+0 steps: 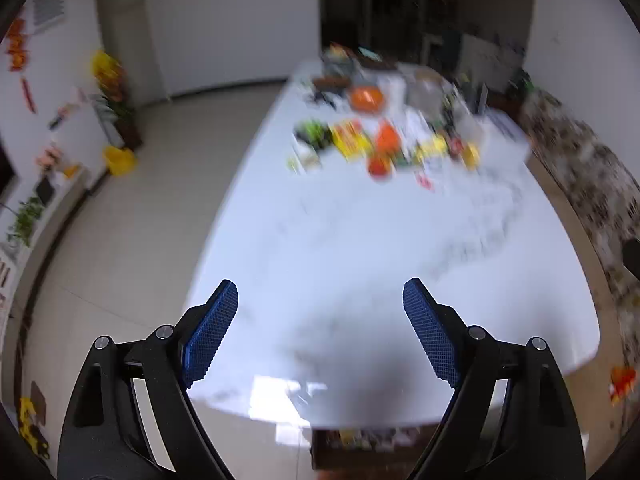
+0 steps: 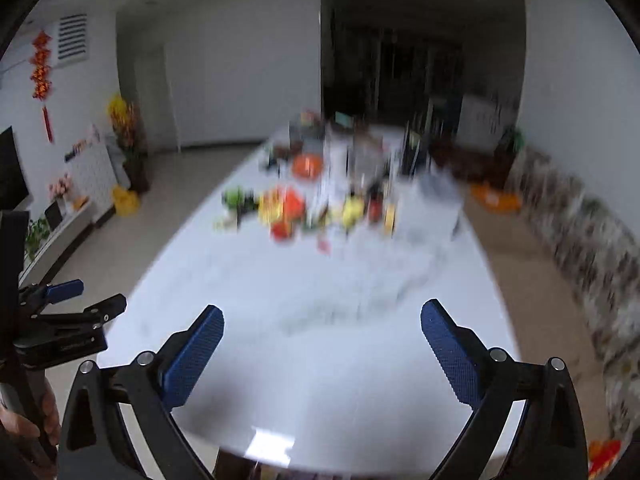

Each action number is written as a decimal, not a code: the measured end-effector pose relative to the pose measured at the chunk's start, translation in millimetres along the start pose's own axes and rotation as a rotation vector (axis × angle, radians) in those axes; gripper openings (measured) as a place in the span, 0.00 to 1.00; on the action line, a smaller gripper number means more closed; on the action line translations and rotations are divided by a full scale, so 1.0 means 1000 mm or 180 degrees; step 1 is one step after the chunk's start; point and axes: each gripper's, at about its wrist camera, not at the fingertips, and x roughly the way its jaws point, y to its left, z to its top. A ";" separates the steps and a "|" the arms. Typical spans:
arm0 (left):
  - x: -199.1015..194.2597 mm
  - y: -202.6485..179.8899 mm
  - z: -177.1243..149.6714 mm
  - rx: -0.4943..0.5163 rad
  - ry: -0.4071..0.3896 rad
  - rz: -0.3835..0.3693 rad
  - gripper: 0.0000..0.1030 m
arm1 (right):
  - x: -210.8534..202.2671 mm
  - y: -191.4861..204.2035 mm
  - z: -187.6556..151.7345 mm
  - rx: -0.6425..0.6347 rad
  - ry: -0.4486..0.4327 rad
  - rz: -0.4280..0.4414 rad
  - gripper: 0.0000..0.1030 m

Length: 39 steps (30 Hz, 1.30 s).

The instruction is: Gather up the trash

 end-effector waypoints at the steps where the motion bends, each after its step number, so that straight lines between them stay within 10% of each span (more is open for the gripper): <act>1: -0.008 0.002 0.010 -0.0046 -0.0115 -0.0006 0.80 | -0.006 0.002 0.010 -0.0017 -0.0095 -0.0023 0.95; 8: -0.065 0.015 0.041 -0.0349 -0.0914 0.0058 0.90 | -0.027 -0.007 0.032 -0.0082 -0.0408 -0.0100 0.95; 39: -0.064 0.001 0.049 -0.0211 -0.0708 0.0096 0.90 | -0.046 -0.016 0.038 -0.0018 -0.0486 -0.0048 0.95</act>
